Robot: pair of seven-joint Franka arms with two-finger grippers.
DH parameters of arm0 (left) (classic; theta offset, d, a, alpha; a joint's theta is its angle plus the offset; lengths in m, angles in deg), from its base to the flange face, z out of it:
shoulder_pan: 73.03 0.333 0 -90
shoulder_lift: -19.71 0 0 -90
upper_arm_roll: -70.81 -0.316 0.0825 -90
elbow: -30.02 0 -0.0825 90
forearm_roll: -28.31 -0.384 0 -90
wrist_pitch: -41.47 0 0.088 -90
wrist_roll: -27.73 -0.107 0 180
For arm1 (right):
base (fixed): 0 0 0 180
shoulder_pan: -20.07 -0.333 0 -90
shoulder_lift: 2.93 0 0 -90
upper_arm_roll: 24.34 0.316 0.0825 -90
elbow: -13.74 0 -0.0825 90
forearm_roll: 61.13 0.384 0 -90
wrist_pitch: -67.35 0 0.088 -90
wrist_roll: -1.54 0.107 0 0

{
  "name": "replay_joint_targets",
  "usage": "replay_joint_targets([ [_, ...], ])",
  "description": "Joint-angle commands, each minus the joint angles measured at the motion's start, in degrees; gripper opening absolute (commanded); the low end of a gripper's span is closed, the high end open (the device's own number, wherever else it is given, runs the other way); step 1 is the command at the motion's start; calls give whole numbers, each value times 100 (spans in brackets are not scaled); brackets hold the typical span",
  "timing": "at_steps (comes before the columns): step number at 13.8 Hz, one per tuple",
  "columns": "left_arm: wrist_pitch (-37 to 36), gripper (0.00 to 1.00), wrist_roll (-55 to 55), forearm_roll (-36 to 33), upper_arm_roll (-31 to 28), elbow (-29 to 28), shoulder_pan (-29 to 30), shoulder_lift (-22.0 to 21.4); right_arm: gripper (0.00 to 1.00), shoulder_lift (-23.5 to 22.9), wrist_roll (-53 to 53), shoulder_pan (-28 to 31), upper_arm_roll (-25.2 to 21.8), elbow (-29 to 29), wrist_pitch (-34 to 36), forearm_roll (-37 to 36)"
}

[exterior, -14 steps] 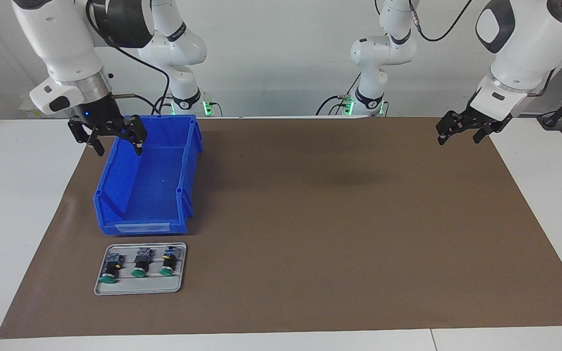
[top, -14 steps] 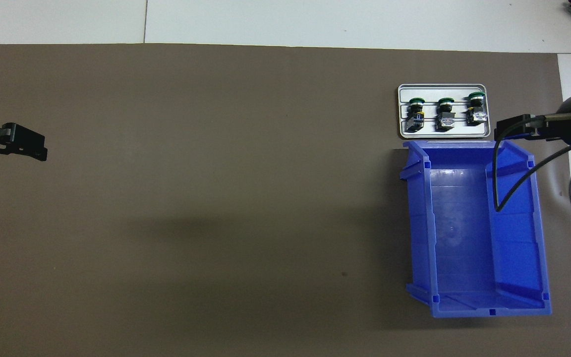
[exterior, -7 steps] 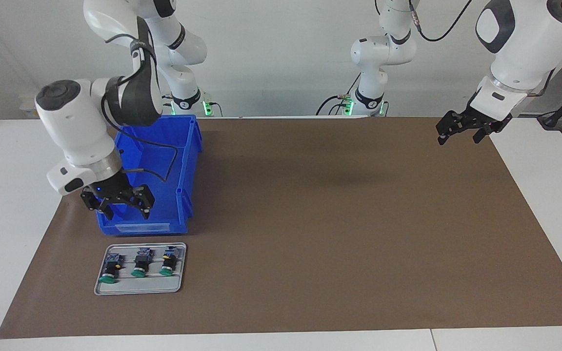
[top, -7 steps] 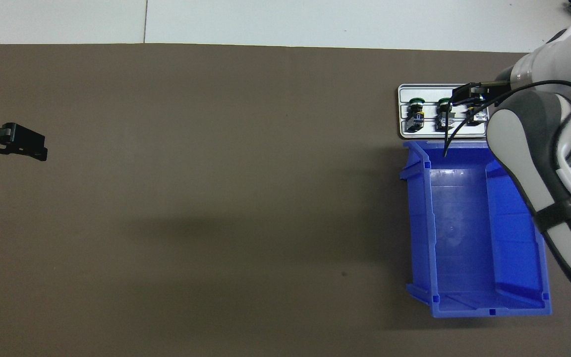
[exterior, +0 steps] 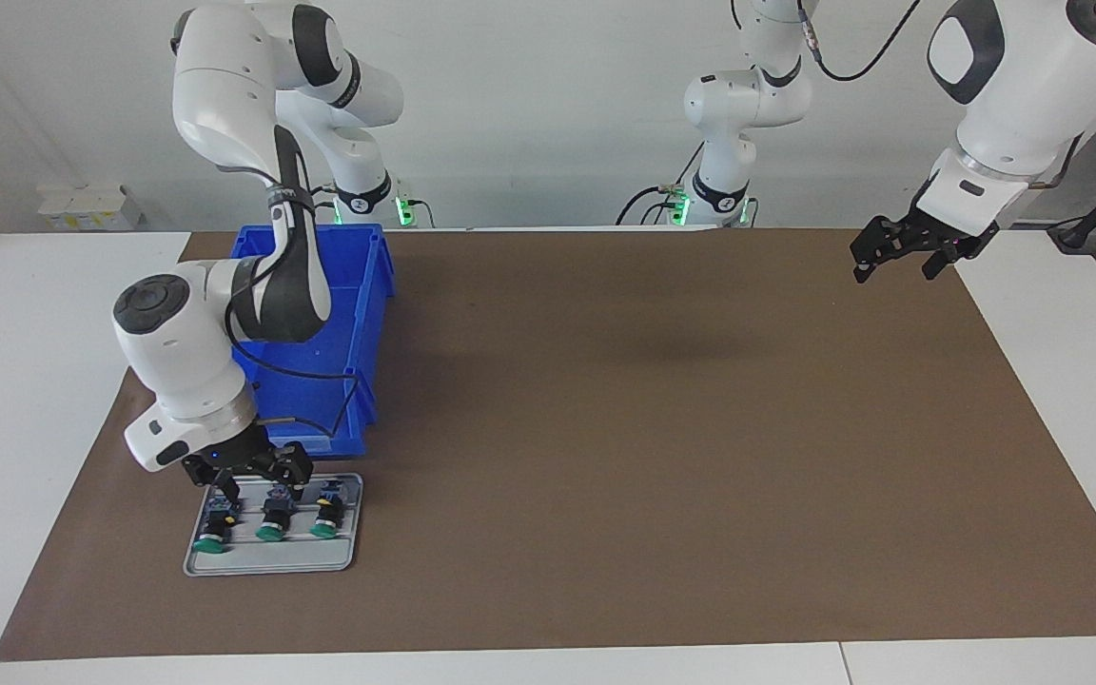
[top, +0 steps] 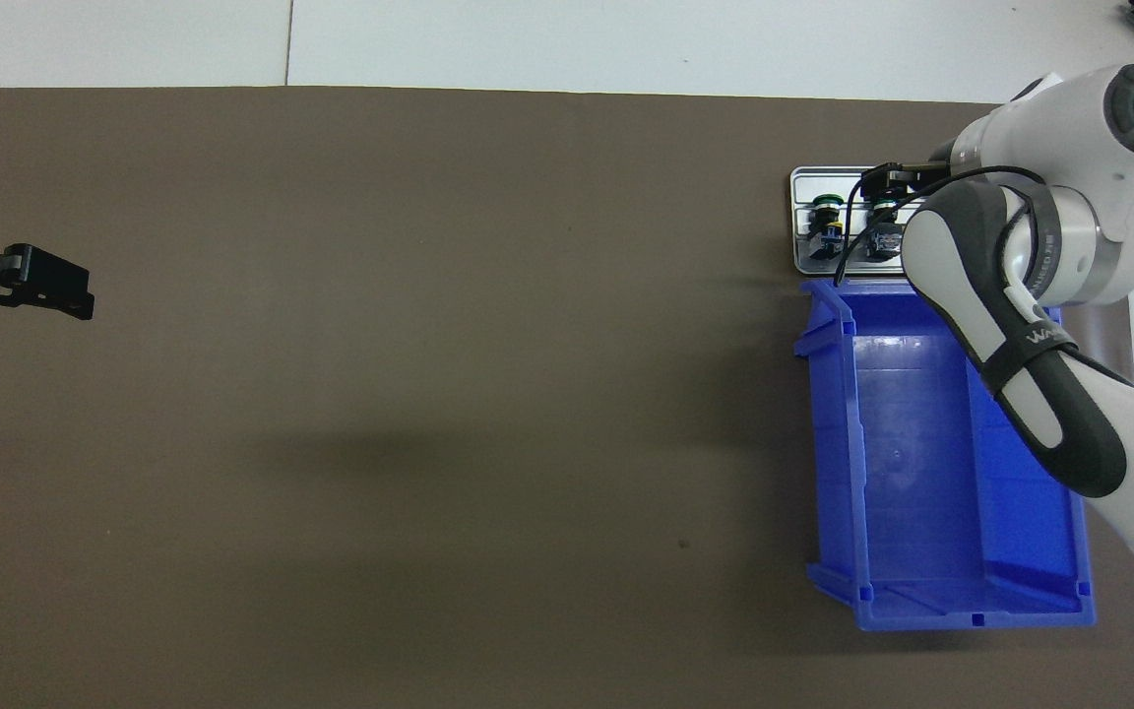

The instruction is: Place and press button with both arms

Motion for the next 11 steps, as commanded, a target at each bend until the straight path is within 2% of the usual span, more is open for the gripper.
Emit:
replay_joint_targets([
  [1,56,100,45,-44,-7,-215,-4,-176,92,-179,-28,127,35,-61,-86,53],
  [5,56,100,45,-53,-7,-215,-3,-176,92,-224,-37,171,35,360,-559,45],
  [11,65,100,45,-53,-7,-215,-3,-176,92,-224,-28,189,35,792,-840,62],
])
